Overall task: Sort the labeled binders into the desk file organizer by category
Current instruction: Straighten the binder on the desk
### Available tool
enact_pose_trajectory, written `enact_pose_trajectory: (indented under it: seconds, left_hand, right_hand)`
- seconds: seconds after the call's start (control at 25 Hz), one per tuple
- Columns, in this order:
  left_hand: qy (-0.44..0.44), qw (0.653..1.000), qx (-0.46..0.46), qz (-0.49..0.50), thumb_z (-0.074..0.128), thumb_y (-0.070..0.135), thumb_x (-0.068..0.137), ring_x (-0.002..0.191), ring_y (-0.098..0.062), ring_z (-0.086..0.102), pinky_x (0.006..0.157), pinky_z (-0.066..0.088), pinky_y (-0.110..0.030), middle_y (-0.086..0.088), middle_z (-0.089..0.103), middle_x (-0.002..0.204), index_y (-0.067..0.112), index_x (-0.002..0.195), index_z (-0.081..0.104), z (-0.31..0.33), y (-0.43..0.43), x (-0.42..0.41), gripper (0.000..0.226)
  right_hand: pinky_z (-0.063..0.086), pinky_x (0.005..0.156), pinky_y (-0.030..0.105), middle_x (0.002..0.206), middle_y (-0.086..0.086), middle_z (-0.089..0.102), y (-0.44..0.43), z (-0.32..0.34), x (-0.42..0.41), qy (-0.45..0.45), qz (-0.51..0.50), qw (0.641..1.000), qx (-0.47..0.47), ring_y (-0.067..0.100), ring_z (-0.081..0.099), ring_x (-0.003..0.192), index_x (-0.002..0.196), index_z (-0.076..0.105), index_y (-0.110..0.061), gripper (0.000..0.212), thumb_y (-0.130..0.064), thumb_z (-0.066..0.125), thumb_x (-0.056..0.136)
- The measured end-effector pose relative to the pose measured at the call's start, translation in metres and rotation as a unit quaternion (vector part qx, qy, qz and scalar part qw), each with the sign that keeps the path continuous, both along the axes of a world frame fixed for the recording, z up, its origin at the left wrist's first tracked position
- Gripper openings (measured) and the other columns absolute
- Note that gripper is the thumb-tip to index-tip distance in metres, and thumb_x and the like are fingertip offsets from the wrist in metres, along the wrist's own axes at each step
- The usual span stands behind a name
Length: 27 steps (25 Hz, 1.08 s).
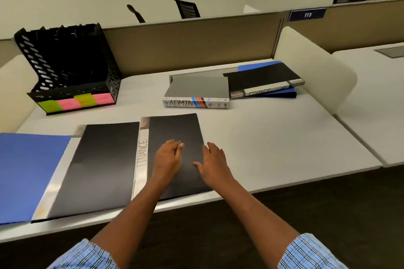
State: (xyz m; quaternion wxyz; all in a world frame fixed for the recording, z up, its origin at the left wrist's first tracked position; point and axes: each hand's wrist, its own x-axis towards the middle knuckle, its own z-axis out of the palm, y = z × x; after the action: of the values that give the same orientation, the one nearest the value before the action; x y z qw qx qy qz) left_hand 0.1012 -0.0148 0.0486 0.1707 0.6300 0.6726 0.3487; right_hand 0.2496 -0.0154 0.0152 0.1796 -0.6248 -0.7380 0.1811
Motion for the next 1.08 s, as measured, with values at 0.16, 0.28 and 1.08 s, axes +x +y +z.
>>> enact_pose_trajectory:
  seconds: [0.16,0.28,1.08]
  left_hand:
    - [0.009,0.999,-0.039,-0.002,0.051,0.024,0.096,0.124,-0.027,0.052,0.108,0.038,-0.038,-0.014,0.059,0.129,0.005,0.122,0.062,-0.003,0.017,0.034,0.034]
    - [-0.001,0.999,-0.053,-0.01,0.048,0.028,0.097,0.113,-0.026,0.057,0.097,0.045,-0.035,-0.014,0.063,0.122,0.003,0.121,0.06,-0.006,0.035,0.053,0.036]
    - [-0.169,0.98,-0.101,0.029,0.044,0.028,0.099,0.11,-0.026,0.058,0.083,0.038,-0.022,-0.014,0.064,0.12,0.003,0.12,0.06,-0.024,0.223,0.05,0.037]
  right_hand:
    - [0.011,0.119,0.042,0.158,0.011,0.022,0.02,-0.008,0.034,0.002,-0.01,1.0,-0.008,0.027,0.017,0.146,0.148,0.026,-0.013,0.065,-0.042,0.051,0.096]
    - [0.01,0.119,0.041,0.159,0.01,0.019,0.031,-0.016,0.049,0.002,-0.019,0.999,-0.043,0.027,0.016,0.147,0.149,0.023,-0.013,0.066,-0.043,0.048,0.097]
    - [0.04,0.098,0.032,0.134,0.019,0.053,0.22,0.002,0.059,0.164,-0.198,0.96,-0.11,0.031,0.05,0.123,0.134,0.045,0.002,0.054,-0.041,0.043,0.1]
